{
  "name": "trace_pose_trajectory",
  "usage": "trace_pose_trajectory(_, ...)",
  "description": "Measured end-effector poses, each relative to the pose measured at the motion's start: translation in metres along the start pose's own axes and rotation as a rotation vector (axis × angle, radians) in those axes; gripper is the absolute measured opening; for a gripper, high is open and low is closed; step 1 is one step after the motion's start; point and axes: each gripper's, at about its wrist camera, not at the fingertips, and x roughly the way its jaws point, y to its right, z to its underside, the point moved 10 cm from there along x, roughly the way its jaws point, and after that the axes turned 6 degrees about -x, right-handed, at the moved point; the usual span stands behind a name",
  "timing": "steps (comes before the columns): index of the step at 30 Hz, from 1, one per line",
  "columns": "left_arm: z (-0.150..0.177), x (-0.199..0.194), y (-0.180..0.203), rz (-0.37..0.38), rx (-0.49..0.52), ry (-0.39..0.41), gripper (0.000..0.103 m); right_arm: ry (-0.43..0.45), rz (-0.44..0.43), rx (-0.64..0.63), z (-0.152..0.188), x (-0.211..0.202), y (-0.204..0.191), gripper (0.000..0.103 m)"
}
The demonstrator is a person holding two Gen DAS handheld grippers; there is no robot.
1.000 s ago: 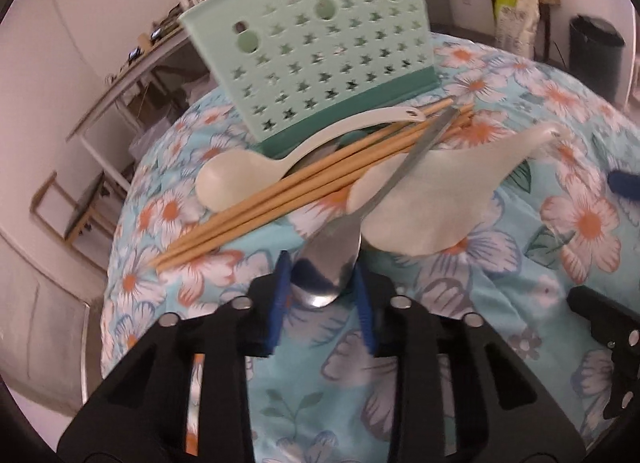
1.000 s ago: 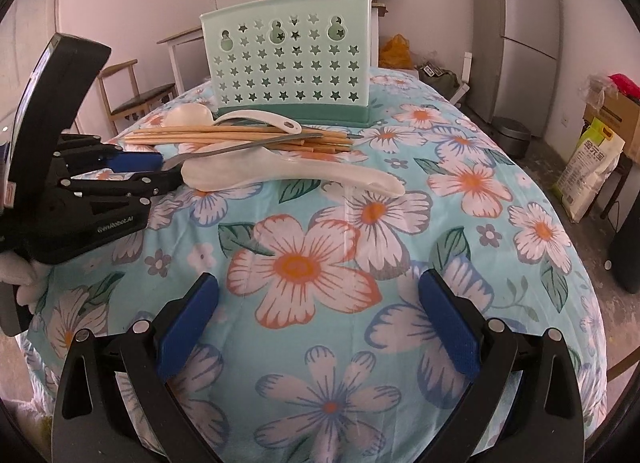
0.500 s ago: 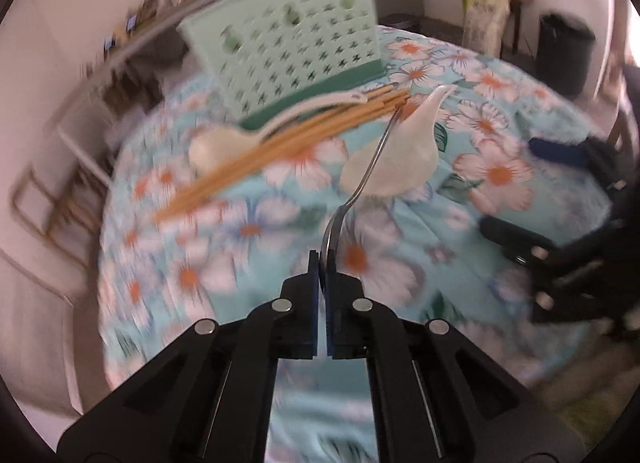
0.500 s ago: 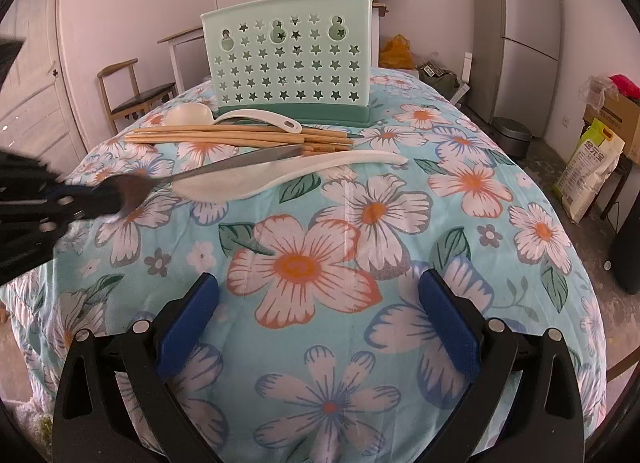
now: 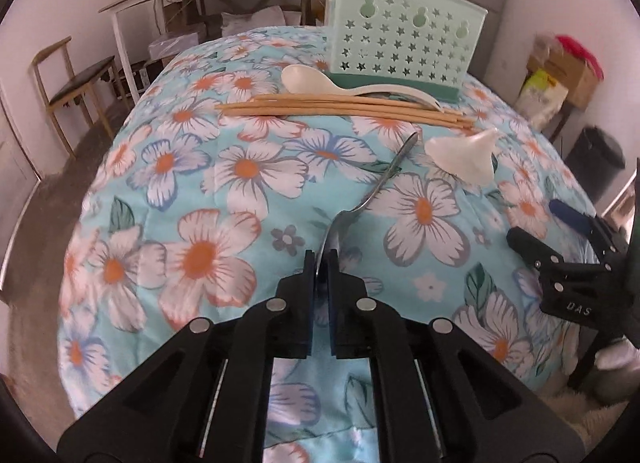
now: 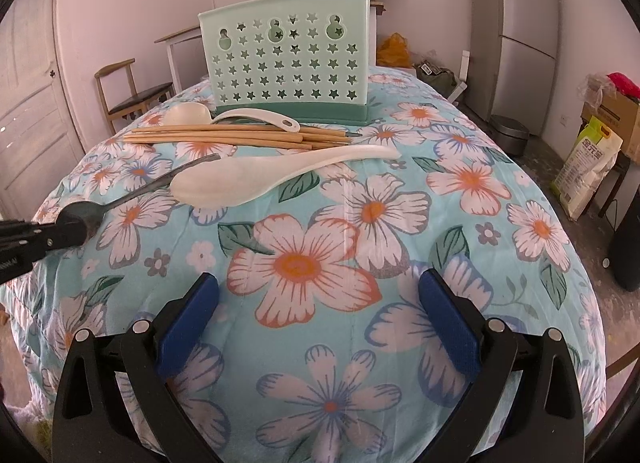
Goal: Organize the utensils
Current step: 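Lift the metal spoon off the table with the left tool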
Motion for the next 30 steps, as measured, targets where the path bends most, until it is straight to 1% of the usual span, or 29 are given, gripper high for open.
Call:
trace_pose_trajectory(4,0.002,0.001,-0.002,0.034,-0.053,0.059,0.006,-0.001,0.003,0.001,0.000,0.000,0.000,0.097)
trace_pose_trajectory(7,0.003,-0.001,-0.005,0.059,-0.103,0.095,0.009,-0.005,0.008,0.002,0.000,0.000,0.000,0.097)
trace_pose_trajectory(10,0.004,-0.002,-0.006,0.069,-0.132,0.128,0.009,-0.013,0.018,0.003,-0.001,0.001,0.000,0.097)
trace_pose_trajectory(14,0.003,-0.002,-0.006,0.084,-0.153,0.144,0.009,-0.021,0.020,0.013,-0.001,0.001,0.000,0.097)
trace_pose_trajectory(19,0.003,-0.003,-0.009,0.103,-0.167,0.160,0.007,-0.028,-0.007,0.031,-0.004,-0.003,0.002,0.097)
trace_pose_trajectory(20,0.003,-0.004,-0.010,0.105,-0.168,0.163,0.007,-0.022,-0.001,0.014,-0.007,-0.005,0.001,0.097)
trace_pose_trajectory(22,0.003,-0.005,-0.011,0.112,-0.175,0.167,0.005,0.015,0.045,-0.069,-0.015,-0.012,-0.004,0.097)
trace_pose_trajectory(24,0.002,-0.006,-0.013,0.115,-0.177,0.174,0.005,0.075,0.094,-0.187,-0.028,-0.020,-0.013,0.097)
trace_pose_trajectory(25,0.001,-0.006,-0.013,0.116,-0.177,0.176,0.005,0.088,0.102,-0.222,-0.032,-0.021,-0.016,0.097)
trace_pose_trajectory(30,0.000,-0.006,-0.015,0.126,-0.178,0.182,0.005,0.100,0.176,-0.425,-0.054,-0.011,-0.028,0.097)
